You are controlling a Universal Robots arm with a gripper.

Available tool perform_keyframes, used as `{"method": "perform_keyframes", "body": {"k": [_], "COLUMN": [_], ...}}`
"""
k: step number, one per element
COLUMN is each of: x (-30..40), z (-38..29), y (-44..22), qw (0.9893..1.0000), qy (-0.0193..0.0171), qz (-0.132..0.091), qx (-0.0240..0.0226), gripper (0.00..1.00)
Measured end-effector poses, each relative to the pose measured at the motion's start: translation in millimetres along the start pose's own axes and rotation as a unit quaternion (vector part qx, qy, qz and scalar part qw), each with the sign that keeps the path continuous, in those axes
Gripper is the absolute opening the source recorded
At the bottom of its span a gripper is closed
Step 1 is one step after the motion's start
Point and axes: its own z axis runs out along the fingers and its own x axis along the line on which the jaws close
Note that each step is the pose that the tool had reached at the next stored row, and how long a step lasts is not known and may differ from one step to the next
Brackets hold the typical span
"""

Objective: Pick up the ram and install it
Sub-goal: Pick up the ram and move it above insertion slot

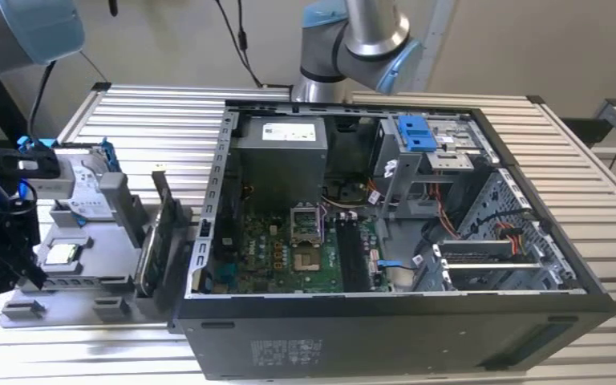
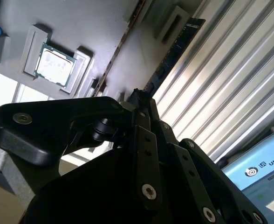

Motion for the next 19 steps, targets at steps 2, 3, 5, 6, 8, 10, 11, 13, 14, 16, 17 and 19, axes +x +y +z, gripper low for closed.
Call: {"method": "perform_keyframes", "body": {"k": [2, 3, 5, 6, 8, 10, 11, 13, 14, 16, 17, 19], "x": [-0.1, -0.1, -0.2, -0.2, -0.3, -0.3, -0.4, -0.5, -0.5, -0.5, -0.6, -0.6], "z": [-2.5, -3.7, -6.0, -7.3, -9.9, -12.4, -13.6, -16.0, -17.3, -19.6, -20.8, -23.1], "y": [0.0, -0.1, -0.1, -0.1, -0.1, -0.2, -0.2, -0.2, -0.3, -0.3, -0.3, -0.4], "qw": [1.0000, 1.0000, 1.0000, 1.0000, 1.0000, 1.0000, 1.0000, 1.0000, 1.0000, 1.0000, 1.0000, 1.0000], "qy": [0.0000, 0.0000, 0.0000, 0.0000, 0.0000, 0.0000, 0.0000, 0.0000, 0.0000, 0.0000, 0.0000, 0.0000], "qz": [0.000, 0.000, 0.000, 0.000, 0.000, 0.000, 0.000, 0.000, 0.000, 0.000, 0.000, 0.000], "qx": [0.0000, 0.0000, 0.0000, 0.0000, 0.0000, 0.0000, 0.0000, 0.0000, 0.0000, 0.0000, 0.0000, -0.0001], "gripper": [0.14, 0.14, 0.14, 0.14, 0.14, 0.14, 0.14, 0.14, 0.14, 0.14, 0.14, 0.14]}}
